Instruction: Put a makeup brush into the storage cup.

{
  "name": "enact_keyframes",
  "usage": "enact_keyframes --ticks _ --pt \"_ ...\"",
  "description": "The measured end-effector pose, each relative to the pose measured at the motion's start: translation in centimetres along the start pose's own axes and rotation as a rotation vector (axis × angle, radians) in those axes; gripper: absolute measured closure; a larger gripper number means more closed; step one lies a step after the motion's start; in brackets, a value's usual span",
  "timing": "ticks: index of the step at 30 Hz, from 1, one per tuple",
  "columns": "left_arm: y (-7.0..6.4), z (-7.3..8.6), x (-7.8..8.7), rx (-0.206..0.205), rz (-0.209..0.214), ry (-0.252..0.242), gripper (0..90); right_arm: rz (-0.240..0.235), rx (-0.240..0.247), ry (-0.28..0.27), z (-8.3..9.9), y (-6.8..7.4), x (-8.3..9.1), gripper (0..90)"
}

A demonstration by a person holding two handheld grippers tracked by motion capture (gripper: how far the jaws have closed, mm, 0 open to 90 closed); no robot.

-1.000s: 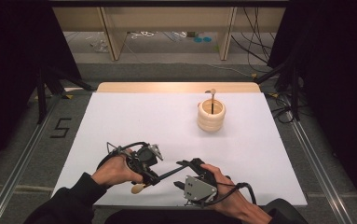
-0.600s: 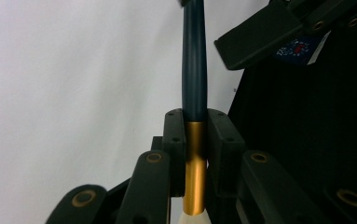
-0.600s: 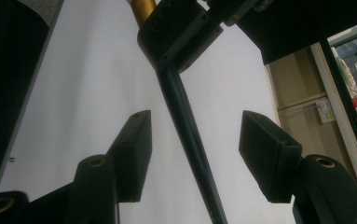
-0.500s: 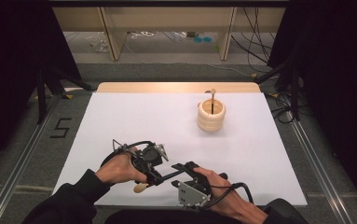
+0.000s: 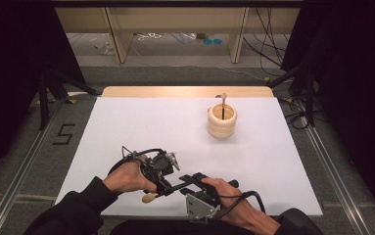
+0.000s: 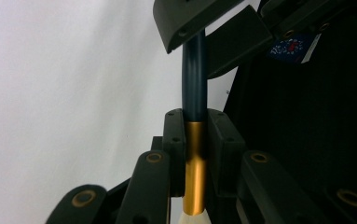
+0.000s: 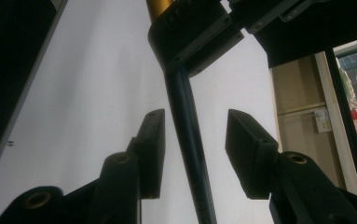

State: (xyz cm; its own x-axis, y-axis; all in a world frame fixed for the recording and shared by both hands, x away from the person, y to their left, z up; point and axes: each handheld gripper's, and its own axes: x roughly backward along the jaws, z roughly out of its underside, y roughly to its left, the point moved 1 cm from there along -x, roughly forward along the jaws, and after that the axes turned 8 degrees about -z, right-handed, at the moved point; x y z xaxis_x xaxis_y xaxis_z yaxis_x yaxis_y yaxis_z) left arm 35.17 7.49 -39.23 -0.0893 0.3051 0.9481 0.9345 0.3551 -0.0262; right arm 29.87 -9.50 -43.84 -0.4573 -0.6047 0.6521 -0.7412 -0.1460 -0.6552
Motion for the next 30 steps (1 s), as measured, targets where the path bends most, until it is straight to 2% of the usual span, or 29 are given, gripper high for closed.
enact_keyframes --ticks 1,2,3,4,5,6,7,9,10,14,16,18,22,23,24,25,26,27,30 --pt "-0.01 -0.01 0.01 0.000 0.001 -0.001 78.4 0.000 0.012 0.000 0.00 -0.04 -0.02 59.5" --pt "-0.01 -0.02 0.02 0.000 0.000 0.000 78.4 -0.007 0.083 -0.004 0.04 -0.41 -0.08 60.7" --pt "-0.01 -0.02 0.03 0.002 0.001 -0.001 78.4 -0.011 0.095 -0.001 0.04 -0.44 -0.05 62.2" --pt "0.02 -0.02 0.04 0.002 -0.001 -0.003 78.3 -0.012 0.082 0.002 0.04 -0.27 -0.07 63.2" --pt "-0.15 -0.01 -0.08 0.032 -0.002 -0.021 78.4 -0.018 0.096 0.000 0.01 -0.27 -0.11 64.2" --pt "-0.09 0.00 -0.07 0.030 -0.004 -0.018 78.4 -0.018 0.112 -0.001 -0.01 -0.34 -0.13 64.8" --pt "0.10 0.01 0.03 0.005 -0.003 -0.002 78.4 -0.016 0.113 0.001 -0.03 -0.31 -0.14 65.4" --pt "0.10 0.01 0.02 0.006 -0.003 -0.003 78.4 -0.014 0.108 0.009 -0.06 -0.18 -0.14 66.4" --pt "-0.10 0.00 -0.09 0.034 -0.003 -0.022 78.4 -0.016 0.113 0.008 -0.07 -0.18 -0.19 66.6" --pt "-0.18 -0.08 -0.11 0.027 0.005 -0.016 78.4 -0.023 0.139 0.004 -0.21 -0.19 -0.32 68.2" --pt "-0.08 -0.15 -0.04 0.001 0.005 -0.003 78.3 -0.025 0.153 -0.017 -0.20 -0.23 -0.54 69.0" --pt "-0.25 -0.21 -0.15 0.018 0.006 -0.017 78.4 -0.026 0.157 -0.010 -0.22 -0.22 -0.51 70.0" --pt "-0.34 -0.29 -0.17 0.020 0.012 -0.018 78.3 -0.032 0.153 -0.007 -0.27 -0.18 -0.42 72.9" --pt "-0.31 -0.32 -0.14 0.012 0.011 -0.012 78.3 -0.029 0.134 0.020 -0.26 -0.04 -0.20 73.2" --pt "-0.18 -0.34 -0.06 -0.009 0.011 0.001 78.3 -0.035 0.121 0.024 -0.24 0.05 -0.20 74.1" --pt "-0.19 -0.35 -0.07 -0.007 0.012 0.001 78.3 -0.018 0.134 0.017 -0.30 -0.05 -0.27 74.9" --pt "-0.21 -0.37 -0.08 -0.004 0.011 -0.001 78.4 -0.039 0.164 0.007 -0.34 -0.14 -0.34 75.6" --pt "-0.20 -0.38 -0.07 -0.005 0.011 0.001 78.4 -0.035 0.151 0.017 -0.26 -0.02 -0.30 76.1" --pt "-0.20 -0.41 -0.03 -0.007 0.010 0.000 78.3 -0.037 0.169 0.021 -0.30 -0.07 -0.29 77.1"
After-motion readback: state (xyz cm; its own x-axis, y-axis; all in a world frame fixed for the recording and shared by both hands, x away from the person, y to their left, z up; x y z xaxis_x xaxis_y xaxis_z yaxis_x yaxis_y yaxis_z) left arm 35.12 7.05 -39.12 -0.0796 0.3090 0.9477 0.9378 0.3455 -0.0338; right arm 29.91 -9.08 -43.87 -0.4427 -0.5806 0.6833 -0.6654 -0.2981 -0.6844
